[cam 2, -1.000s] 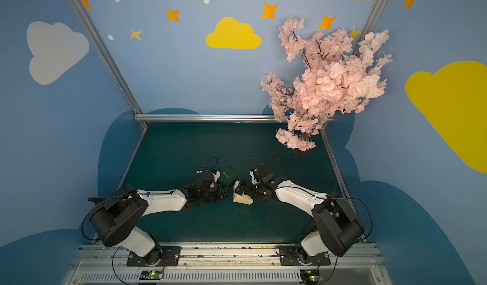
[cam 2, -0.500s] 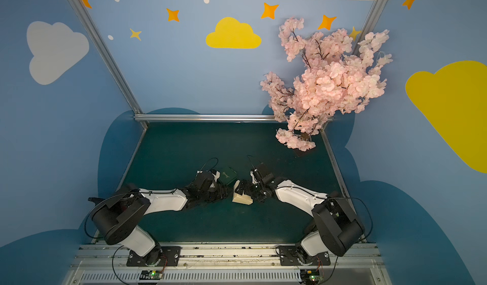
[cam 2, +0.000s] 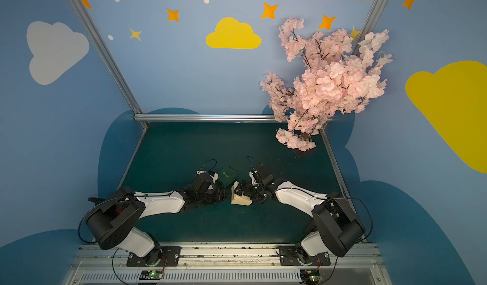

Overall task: Take the rings out of the lift-off lid box
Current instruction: Open the lid on the jewelry box, then place the lid at the center of the board.

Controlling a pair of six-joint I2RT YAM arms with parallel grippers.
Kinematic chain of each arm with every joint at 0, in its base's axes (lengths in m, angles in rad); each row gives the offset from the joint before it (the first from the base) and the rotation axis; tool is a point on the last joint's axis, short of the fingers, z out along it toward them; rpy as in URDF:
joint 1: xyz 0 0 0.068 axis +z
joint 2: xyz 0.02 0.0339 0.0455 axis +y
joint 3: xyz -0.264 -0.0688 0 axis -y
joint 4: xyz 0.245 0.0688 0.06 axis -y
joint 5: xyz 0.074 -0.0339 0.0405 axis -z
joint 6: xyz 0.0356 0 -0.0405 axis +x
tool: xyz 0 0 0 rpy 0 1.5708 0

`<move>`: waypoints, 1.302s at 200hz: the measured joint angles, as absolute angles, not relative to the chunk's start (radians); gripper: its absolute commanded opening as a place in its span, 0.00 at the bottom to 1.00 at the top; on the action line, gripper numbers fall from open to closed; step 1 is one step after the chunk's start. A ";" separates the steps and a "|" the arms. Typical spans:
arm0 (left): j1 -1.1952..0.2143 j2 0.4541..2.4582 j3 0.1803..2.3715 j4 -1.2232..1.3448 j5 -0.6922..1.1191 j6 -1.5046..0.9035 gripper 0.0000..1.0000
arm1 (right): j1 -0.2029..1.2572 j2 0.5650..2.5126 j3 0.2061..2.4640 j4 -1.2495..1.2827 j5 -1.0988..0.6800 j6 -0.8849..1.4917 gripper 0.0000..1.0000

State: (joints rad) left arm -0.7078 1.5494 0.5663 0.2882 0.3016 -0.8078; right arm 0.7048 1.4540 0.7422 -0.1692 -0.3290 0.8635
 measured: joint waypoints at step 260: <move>-0.710 1.175 0.534 0.030 0.099 -0.736 0.78 | 0.551 1.835 1.257 -0.476 -0.068 0.584 0.97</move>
